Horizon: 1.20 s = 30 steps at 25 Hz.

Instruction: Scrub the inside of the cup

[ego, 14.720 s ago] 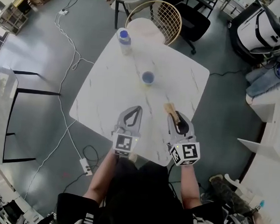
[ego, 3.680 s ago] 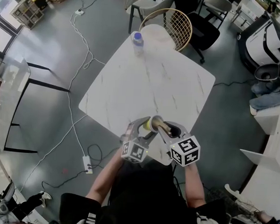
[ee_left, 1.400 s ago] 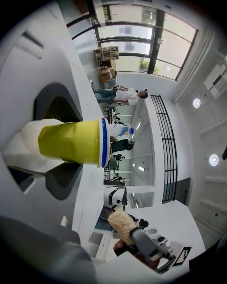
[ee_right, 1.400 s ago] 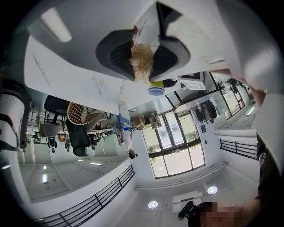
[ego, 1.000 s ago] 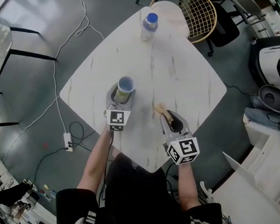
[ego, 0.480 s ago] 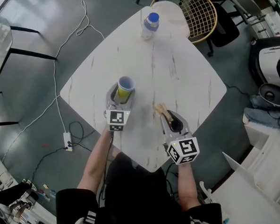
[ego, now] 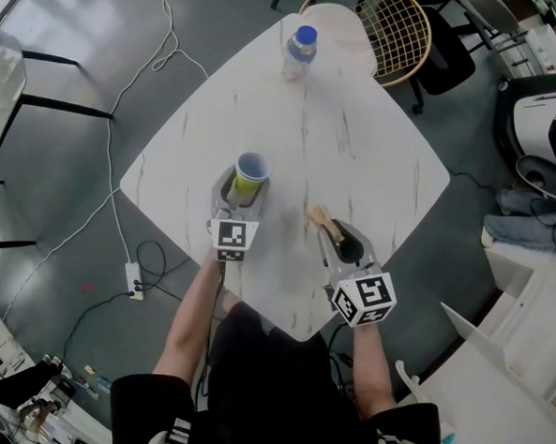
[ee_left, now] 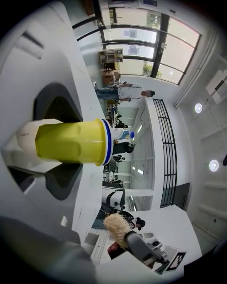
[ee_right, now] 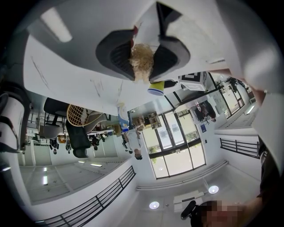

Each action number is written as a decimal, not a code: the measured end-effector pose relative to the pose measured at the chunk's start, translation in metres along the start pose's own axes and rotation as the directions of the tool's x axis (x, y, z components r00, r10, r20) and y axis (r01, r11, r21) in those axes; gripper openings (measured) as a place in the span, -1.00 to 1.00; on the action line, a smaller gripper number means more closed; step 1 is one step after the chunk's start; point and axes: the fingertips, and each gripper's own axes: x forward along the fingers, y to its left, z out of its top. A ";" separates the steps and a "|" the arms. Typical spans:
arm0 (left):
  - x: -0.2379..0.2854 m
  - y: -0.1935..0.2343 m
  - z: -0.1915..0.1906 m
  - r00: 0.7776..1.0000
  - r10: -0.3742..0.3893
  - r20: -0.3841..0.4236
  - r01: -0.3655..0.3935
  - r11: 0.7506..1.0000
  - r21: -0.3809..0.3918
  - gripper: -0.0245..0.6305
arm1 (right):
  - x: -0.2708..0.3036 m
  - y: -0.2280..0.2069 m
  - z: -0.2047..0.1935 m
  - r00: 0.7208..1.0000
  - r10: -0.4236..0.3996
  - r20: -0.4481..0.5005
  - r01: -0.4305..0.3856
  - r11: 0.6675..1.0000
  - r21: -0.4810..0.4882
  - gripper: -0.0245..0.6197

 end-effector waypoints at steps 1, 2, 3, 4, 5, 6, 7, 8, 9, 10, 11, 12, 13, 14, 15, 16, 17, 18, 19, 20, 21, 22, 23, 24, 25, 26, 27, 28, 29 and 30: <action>-0.001 -0.001 0.001 1.000 -0.006 0.003 0.006 1.000 -0.001 -0.04 | 0.000 0.001 0.000 1.000 0.000 0.001 0.000 1.000 0.000 -0.60; -0.001 -0.002 0.002 1.000 -0.010 0.005 0.010 1.000 -0.001 -0.04 | 0.000 0.001 0.000 1.000 0.001 0.002 -0.001 1.000 0.000 -0.60; -0.001 -0.002 0.003 1.000 -0.012 0.007 0.012 1.000 -0.001 -0.04 | 0.000 0.002 0.001 1.000 0.002 0.003 -0.002 1.000 0.000 -0.60; -0.001 -0.002 0.003 1.000 -0.012 0.008 0.012 1.000 0.000 -0.04 | 0.000 0.002 0.001 1.000 0.002 0.003 -0.002 1.000 -0.001 -0.60; -0.001 -0.003 0.003 1.000 -0.012 0.010 0.012 1.000 0.000 -0.04 | 0.000 0.002 0.001 1.000 0.002 0.003 -0.002 1.000 0.000 -0.60; -0.001 -0.003 0.004 1.000 -0.013 0.013 0.013 1.000 0.000 -0.04 | 0.000 0.002 0.001 1.000 0.001 0.003 -0.001 1.000 0.000 -0.60; -0.001 -0.003 0.005 1.000 -0.013 0.017 0.013 1.000 0.000 -0.04 | -0.001 0.001 0.000 1.000 0.001 0.003 -0.001 1.000 0.001 -0.60; -0.002 -0.003 0.007 1.000 -0.014 0.023 0.014 1.000 -0.003 -0.04 | -0.001 0.001 0.000 1.000 0.000 0.002 0.000 1.000 0.001 -0.60; -0.003 -0.003 0.010 0.999 -0.015 0.029 0.015 1.000 -0.006 -0.04 | -0.002 0.001 0.000 1.000 -0.001 0.002 0.001 1.000 0.001 -0.60; -0.004 -0.003 0.012 0.999 -0.017 0.036 0.017 1.000 -0.009 -0.04 | -0.002 0.001 0.001 1.000 -0.002 0.002 0.002 1.000 0.001 -0.60; -0.004 -0.003 0.014 0.999 -0.019 0.043 0.020 1.000 -0.010 -0.04 | -0.002 0.002 0.001 1.000 -0.002 0.002 0.002 1.000 0.002 -0.60; -0.004 -0.003 0.016 0.999 -0.022 0.048 0.022 1.000 -0.010 -0.04 | -0.001 0.002 0.001 1.000 -0.003 0.002 0.003 1.000 0.003 -0.60; -0.004 -0.003 0.017 0.998 -0.024 0.052 0.024 1.000 -0.008 -0.04 | -0.001 0.002 0.001 1.000 -0.003 0.002 0.003 1.000 0.004 -0.60; -0.004 -0.003 0.017 0.998 -0.025 0.053 0.025 1.000 -0.006 -0.04 | 0.000 0.002 0.001 1.000 -0.002 0.003 0.002 1.000 0.004 -0.60; -0.003 -0.003 0.017 0.998 -0.026 0.053 0.026 1.000 -0.004 -0.04 | 0.000 0.003 0.001 1.000 -0.002 0.003 0.002 1.000 0.004 -0.60; -0.003 -0.003 0.017 0.998 -0.026 0.053 0.026 1.000 -0.004 -0.03 | 0.001 0.003 0.001 1.000 -0.001 0.003 0.001 1.000 0.004 -0.60; -0.003 -0.003 0.016 0.998 -0.026 0.053 0.027 1.000 -0.006 -0.03 | 0.001 0.003 0.001 1.000 -0.001 0.003 0.001 1.000 0.005 -0.60; -0.003 -0.004 0.016 0.998 -0.026 0.053 0.027 1.000 -0.008 -0.03 | 0.001 0.003 0.001 1.000 -0.001 0.003 0.001 1.000 0.005 -0.60; -0.003 -0.004 0.016 0.998 -0.026 0.053 0.027 1.000 -0.009 -0.03 | 0.001 0.002 0.001 1.000 -0.001 0.003 0.001 1.000 0.005 -0.60; -0.003 -0.004 0.016 0.998 -0.026 0.053 0.027 1.000 -0.010 -0.03 | 0.000 0.002 0.001 1.000 -0.002 0.002 0.002 1.000 0.005 -0.60; -0.002 -0.004 0.017 0.998 -0.026 0.054 0.027 1.000 -0.013 -0.03 | 0.000 0.001 0.001 1.000 -0.003 0.001 0.003 1.000 0.006 -0.60; -0.003 -0.004 0.017 0.998 -0.027 0.056 0.028 0.999 -0.016 -0.03 | 0.000 0.001 0.001 1.000 -0.004 0.000 0.004 1.000 0.007 -0.60; -0.003 -0.004 0.017 0.998 -0.029 0.057 0.030 0.999 -0.019 -0.03 | 0.000 0.001 0.000 1.000 -0.005 -0.001 0.005 1.000 0.008 -0.60; -0.003 -0.004 0.017 0.998 -0.031 0.059 0.032 0.999 -0.024 -0.02 | 0.000 0.001 0.000 1.000 -0.006 -0.002 0.006 1.000 0.009 -0.60; -0.003 -0.004 0.017 0.998 -0.033 0.059 0.035 0.999 -0.029 -0.02 | 0.001 0.001 0.000 1.000 -0.006 -0.003 0.006 1.000 0.010 -0.60; -0.002 -0.004 0.017 0.998 -0.035 0.059 0.037 0.999 -0.032 -0.02 | 0.001 0.001 0.000 1.000 -0.006 -0.003 0.006 1.000 0.011 -0.60; -0.002 -0.004 0.017 0.998 -0.036 0.060 0.038 0.999 -0.035 -0.01 | 0.001 0.001 0.001 1.000 -0.006 -0.004 0.007 1.000 0.012 -0.60; -0.002 -0.004 0.017 0.998 -0.037 0.060 0.039 0.999 -0.037 0.01 | 0.001 0.001 0.001 1.000 -0.007 -0.004 0.007 1.000 0.012 -0.60; -0.003 -0.004 0.017 0.997 -0.038 0.060 0.040 0.998 -0.039 0.01 | 0.001 0.002 0.001 1.000 -0.007 -0.004 0.007 1.000 0.011 -0.60; -0.003 -0.004 0.017 0.997 -0.039 0.060 0.041 0.998 -0.039 0.01 | 0.001 0.002 0.000 1.000 -0.007 -0.004 0.007 1.000 0.011 -0.60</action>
